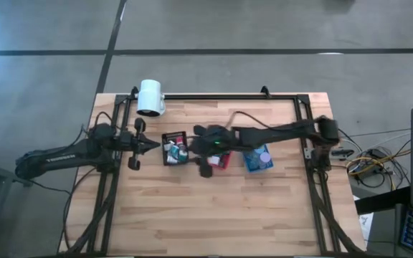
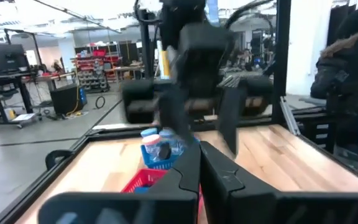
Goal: Pick & Place Office items
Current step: Return to Home Position
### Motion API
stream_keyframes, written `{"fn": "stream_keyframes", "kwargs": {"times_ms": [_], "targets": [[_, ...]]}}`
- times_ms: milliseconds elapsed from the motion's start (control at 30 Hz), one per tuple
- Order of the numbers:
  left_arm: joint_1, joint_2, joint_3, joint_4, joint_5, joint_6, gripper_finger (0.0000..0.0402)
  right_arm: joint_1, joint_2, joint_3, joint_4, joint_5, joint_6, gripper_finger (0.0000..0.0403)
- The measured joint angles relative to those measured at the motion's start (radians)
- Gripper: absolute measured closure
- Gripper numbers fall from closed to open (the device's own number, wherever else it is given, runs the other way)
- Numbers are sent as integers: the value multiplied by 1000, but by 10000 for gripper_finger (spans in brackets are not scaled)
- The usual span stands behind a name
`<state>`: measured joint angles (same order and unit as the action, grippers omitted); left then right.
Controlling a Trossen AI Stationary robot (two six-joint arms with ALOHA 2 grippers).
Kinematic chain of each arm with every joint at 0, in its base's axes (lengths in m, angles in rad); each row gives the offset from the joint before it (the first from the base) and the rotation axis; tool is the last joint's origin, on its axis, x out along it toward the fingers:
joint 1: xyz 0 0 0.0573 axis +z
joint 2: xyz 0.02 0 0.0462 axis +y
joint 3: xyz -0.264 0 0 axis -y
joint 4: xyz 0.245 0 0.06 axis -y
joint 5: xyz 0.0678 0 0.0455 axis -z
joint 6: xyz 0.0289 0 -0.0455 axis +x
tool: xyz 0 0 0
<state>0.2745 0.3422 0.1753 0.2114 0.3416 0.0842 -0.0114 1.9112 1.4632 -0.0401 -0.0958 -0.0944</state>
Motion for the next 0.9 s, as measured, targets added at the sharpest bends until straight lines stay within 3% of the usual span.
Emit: {"fn": "stream_keyframes", "kwargs": {"times_ms": [333,500,667,900], "targets": [[0,-158,0,-141,-65,-11,398,64,-464,-538,400,0,101,387],[0,-167,0,-146,-78,6,398,70,-716,-789,452,103,162,390],[0,-167,-29,-115,-105,-12,399,73,-966,-1020,599,103,223,391],[0,-167,-32,-92,-106,-30,399,72,-1250,-1237,634,161,279,391]]}}
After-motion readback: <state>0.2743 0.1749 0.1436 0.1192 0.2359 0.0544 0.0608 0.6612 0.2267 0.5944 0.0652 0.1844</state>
